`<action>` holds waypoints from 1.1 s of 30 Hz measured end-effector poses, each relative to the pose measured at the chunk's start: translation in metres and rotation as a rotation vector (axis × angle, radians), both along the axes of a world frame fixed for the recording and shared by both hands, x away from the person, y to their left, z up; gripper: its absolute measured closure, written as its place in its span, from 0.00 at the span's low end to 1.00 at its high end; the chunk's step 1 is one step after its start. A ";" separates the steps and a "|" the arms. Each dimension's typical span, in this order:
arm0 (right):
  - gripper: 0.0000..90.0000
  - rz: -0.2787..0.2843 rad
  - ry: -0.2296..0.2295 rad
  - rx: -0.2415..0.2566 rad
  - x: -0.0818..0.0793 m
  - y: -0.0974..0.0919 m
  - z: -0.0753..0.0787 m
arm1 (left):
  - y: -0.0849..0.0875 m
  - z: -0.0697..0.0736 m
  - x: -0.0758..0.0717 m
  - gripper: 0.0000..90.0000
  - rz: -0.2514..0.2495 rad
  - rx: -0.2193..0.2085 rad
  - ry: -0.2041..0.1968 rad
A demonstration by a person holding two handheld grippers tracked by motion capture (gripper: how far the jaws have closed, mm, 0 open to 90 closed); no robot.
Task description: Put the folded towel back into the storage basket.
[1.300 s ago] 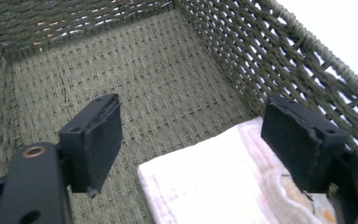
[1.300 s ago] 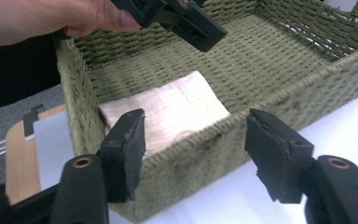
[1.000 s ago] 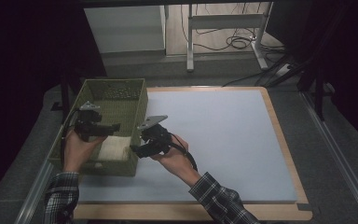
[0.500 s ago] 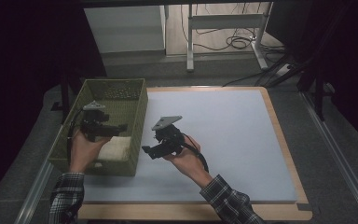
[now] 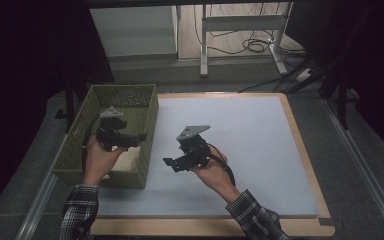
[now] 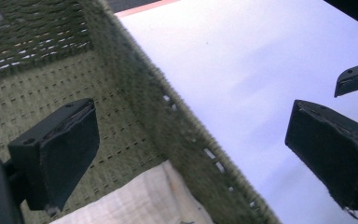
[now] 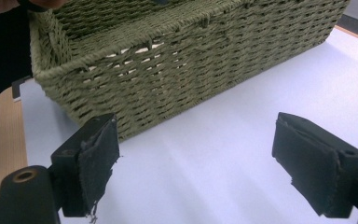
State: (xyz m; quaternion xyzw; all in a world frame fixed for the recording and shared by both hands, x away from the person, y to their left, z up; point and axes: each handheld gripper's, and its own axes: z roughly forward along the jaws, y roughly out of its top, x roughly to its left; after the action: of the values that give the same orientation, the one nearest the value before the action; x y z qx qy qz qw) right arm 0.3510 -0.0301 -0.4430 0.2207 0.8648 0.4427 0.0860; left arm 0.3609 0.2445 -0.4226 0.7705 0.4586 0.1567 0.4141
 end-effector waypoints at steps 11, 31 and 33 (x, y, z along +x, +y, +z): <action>0.13 -0.003 -0.004 -0.012 -0.001 -0.020 0.000 | -0.026 0.002 -0.002 0.02 -0.044 0.001 -0.018; 0.09 -0.035 0.003 -0.039 -0.004 -0.065 -0.007 | -0.075 0.001 -0.006 0.00 -0.112 0.037 -0.045; 0.09 -0.039 -0.001 -0.043 -0.004 -0.071 -0.008 | -0.080 -0.001 -0.007 0.00 -0.115 0.041 -0.048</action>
State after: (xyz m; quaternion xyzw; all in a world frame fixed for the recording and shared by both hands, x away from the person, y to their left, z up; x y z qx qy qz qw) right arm 0.3470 -0.1007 -0.4513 0.2357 0.8696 0.4223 0.0997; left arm 0.3541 0.1640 -0.4237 0.8000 0.4000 0.1605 0.4175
